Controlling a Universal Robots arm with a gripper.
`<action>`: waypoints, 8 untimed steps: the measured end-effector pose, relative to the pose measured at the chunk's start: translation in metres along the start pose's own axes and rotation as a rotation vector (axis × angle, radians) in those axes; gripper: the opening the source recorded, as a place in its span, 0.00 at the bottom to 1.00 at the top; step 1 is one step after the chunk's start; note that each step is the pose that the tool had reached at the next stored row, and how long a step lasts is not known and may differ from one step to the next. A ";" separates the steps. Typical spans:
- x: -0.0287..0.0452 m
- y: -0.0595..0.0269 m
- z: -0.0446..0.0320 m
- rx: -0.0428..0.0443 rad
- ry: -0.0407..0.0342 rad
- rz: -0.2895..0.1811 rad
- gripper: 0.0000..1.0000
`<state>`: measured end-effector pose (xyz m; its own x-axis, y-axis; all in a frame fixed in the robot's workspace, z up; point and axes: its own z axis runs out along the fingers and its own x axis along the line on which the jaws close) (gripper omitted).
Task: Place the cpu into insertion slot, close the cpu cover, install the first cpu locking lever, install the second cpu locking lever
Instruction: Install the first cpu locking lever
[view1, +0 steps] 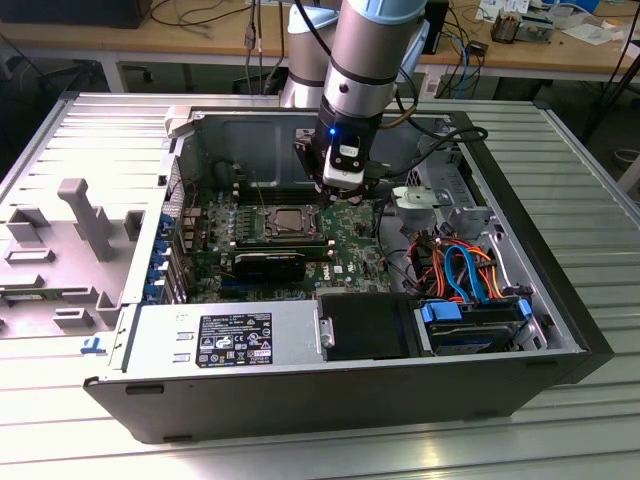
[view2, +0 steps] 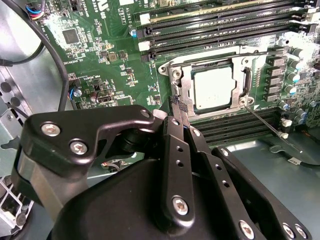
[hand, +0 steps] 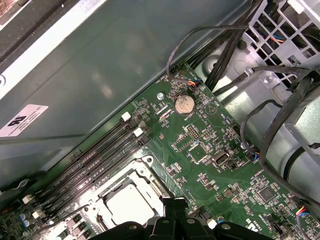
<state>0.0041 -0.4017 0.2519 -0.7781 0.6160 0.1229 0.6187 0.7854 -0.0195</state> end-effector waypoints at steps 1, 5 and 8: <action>0.0000 0.0000 0.0000 0.0000 0.0000 0.000 0.11; 0.0000 0.0000 0.0000 0.0002 0.0000 -0.002 0.11; 0.0000 0.0000 0.0000 0.0004 0.0000 -0.003 0.11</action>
<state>0.0041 -0.4017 0.2518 -0.7802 0.6133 0.1229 0.6160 0.7875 -0.0194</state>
